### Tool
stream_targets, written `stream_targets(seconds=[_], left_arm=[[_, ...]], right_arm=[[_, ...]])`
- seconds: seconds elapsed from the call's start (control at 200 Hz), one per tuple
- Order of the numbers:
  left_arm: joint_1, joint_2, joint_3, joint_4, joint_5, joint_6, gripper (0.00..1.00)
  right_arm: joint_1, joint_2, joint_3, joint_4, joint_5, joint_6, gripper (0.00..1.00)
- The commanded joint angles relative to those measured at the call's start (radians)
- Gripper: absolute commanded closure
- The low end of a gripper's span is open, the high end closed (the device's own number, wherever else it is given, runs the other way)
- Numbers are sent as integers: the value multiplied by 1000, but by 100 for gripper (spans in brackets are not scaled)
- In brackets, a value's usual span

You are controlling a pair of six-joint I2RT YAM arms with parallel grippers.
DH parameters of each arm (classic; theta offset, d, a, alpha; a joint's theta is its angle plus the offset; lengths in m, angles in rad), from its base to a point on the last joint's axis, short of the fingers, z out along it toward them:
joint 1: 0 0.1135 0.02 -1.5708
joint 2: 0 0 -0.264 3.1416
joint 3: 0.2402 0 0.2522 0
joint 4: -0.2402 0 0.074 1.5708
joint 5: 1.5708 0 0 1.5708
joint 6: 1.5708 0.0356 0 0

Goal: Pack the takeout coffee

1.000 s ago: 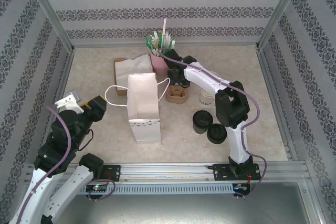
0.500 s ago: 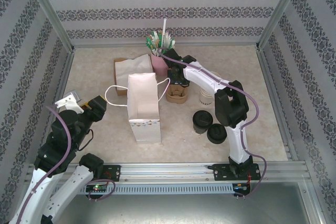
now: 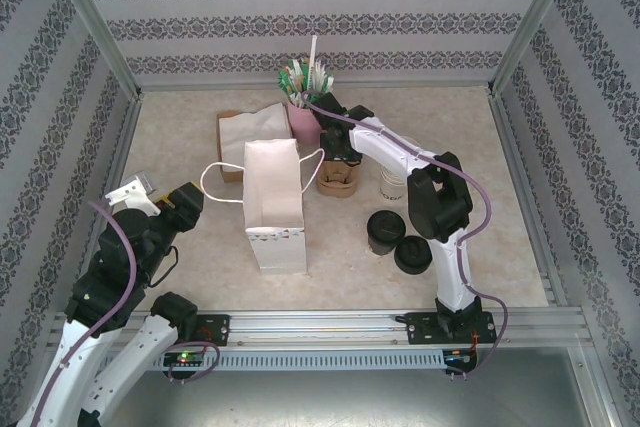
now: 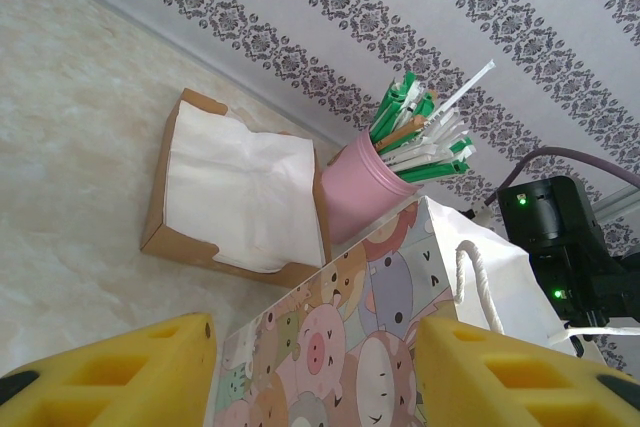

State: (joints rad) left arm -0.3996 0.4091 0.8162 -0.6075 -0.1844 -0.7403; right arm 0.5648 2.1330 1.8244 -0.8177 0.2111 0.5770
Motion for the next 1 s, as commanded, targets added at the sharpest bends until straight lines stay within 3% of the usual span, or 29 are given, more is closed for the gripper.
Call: stream_targets(seconds=[0.0,0.994], left_arm=[[-11,4,14,-7,13,7,44],[-11,2,0,2,19,-1,44]], right_arm=[[-5,14,30,-10,8,12,54],[8,-118,23,-21,-3,7,59]])
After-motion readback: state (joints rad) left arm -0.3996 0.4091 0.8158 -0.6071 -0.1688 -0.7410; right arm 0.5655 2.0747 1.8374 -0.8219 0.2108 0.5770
